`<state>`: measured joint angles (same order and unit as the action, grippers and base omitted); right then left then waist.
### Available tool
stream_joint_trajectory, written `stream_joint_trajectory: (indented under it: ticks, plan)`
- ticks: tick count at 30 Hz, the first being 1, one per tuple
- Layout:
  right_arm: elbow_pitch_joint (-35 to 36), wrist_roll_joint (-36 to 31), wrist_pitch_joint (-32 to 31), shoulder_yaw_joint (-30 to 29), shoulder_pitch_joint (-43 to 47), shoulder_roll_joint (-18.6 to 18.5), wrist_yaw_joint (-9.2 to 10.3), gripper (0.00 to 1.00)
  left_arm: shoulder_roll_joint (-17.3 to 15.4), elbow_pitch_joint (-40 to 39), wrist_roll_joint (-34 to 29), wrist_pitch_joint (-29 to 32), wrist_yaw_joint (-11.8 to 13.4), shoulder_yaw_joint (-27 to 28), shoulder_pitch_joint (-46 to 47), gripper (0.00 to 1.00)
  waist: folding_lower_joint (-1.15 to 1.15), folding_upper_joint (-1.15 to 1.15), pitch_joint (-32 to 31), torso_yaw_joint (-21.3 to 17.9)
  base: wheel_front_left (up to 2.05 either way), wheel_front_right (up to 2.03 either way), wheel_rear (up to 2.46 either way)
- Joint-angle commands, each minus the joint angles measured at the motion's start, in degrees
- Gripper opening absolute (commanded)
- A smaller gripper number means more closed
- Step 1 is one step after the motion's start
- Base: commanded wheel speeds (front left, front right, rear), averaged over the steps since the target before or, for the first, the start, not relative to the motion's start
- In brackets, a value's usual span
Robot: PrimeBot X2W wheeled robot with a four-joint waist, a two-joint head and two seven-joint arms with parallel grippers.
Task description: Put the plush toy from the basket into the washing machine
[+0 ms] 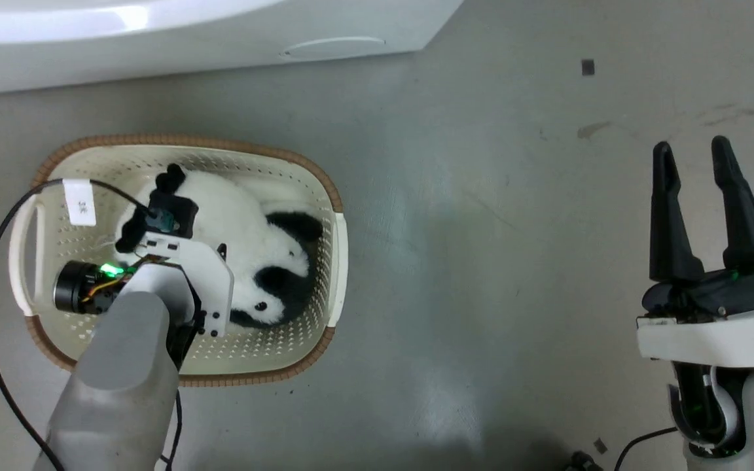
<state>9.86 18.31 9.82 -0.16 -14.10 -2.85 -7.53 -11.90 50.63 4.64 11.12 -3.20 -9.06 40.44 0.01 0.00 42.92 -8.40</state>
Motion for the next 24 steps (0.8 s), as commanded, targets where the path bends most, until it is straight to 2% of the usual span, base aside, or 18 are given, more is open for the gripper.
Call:
stream_joint_trajectory:
  ticks: [1,21,22,23,24]
  plan:
    - [0.7,0.8,0.8,0.0,-1.7,0.0,0.03,1.00,-0.6,1.9,-0.1,0.7,-0.2,-0.6,2.5,1.00,-0.01,0.00,2.0,-0.5,0.00,0.00,0.00]
    - [2.2,4.7,3.2,-0.1,-6.2,0.0,0.04,1.00,-2.2,13.6,1.2,4.1,0.5,-5.0,12.3,1.00,-0.01,0.00,11.6,-2.3,0.00,0.00,0.00]
    - [2.2,4.9,3.3,-0.1,-6.4,0.0,0.04,1.00,-2.4,14.2,1.3,4.2,0.4,-5.2,12.7,0.47,-0.01,0.00,11.9,-2.4,0.00,0.00,0.00]
    - [2.3,5.1,3.5,-0.2,-6.5,0.0,0.04,1.00,-2.5,14.8,1.4,4.0,0.4,-5.4,13.1,0.03,-0.01,0.00,12.1,-2.5,0.00,0.00,0.00]
    - [2.3,5.1,3.5,-0.2,-6.5,0.0,0.04,1.00,-2.5,14.8,1.4,4.0,0.4,-5.4,13.1,0.03,-0.01,0.00,12.1,-2.5,0.00,0.00,0.00]
